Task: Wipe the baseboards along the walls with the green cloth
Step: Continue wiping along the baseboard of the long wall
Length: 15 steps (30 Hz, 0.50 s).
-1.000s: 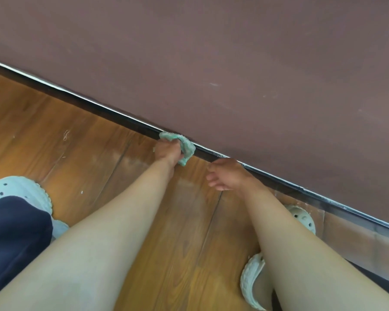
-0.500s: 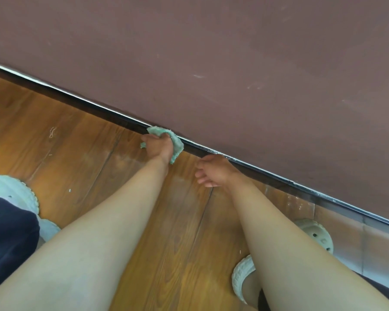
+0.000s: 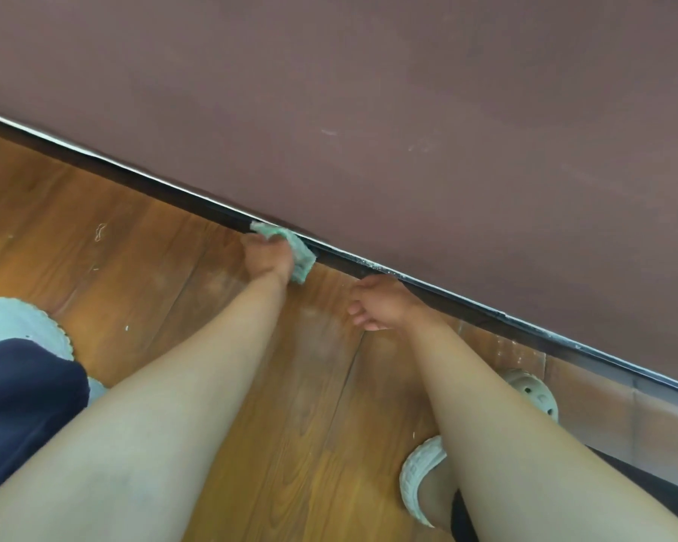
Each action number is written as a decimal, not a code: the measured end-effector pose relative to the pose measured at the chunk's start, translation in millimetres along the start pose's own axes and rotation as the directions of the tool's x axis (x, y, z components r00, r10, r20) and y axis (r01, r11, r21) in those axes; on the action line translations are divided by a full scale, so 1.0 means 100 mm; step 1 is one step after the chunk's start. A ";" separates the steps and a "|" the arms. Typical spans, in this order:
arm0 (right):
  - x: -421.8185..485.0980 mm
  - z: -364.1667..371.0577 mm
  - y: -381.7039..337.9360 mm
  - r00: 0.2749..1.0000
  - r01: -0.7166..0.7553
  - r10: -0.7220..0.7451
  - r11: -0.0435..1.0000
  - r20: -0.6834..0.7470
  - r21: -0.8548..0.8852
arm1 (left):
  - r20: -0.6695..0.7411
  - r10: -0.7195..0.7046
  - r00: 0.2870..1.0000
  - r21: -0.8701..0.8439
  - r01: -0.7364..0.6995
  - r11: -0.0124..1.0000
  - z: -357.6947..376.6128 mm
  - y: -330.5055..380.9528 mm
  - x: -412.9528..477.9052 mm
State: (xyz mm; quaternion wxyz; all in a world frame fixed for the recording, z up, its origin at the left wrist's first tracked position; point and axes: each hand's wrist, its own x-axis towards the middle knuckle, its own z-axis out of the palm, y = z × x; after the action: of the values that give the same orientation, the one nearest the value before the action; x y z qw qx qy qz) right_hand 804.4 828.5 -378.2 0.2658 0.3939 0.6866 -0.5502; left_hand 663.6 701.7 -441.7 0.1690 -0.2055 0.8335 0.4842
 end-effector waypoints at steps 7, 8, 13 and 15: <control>0.00 0.01 0.05 0.990 0.102 -0.100 0.995 -0.094 0.012 | 0.193 0.115 0.974 0.107 -0.137 0.985 0.17 0.04 -0.23; 0.00 0.02 0.04 0.986 0.126 -0.127 0.992 -0.107 -0.012 | 0.204 0.163 0.965 0.120 -0.190 0.974 0.20 0.01 -0.29; -0.04 0.00 0.03 0.970 0.162 -0.179 0.981 -0.163 -0.109 | 0.326 0.418 0.848 0.192 -0.492 0.849 0.20 -0.24 -0.42; -0.06 -0.03 0.07 0.973 0.152 -0.170 0.981 -0.159 -0.120 | 0.231 0.406 0.884 0.147 -0.444 0.884 0.14 -0.23 -0.36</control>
State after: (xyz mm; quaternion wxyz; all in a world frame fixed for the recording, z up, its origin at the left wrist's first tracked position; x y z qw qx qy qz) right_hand 813.7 830.8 -376.7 0.1820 0.3672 0.7649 -0.4970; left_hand 707.0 710.5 -448.0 0.1578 0.0484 0.8813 0.4428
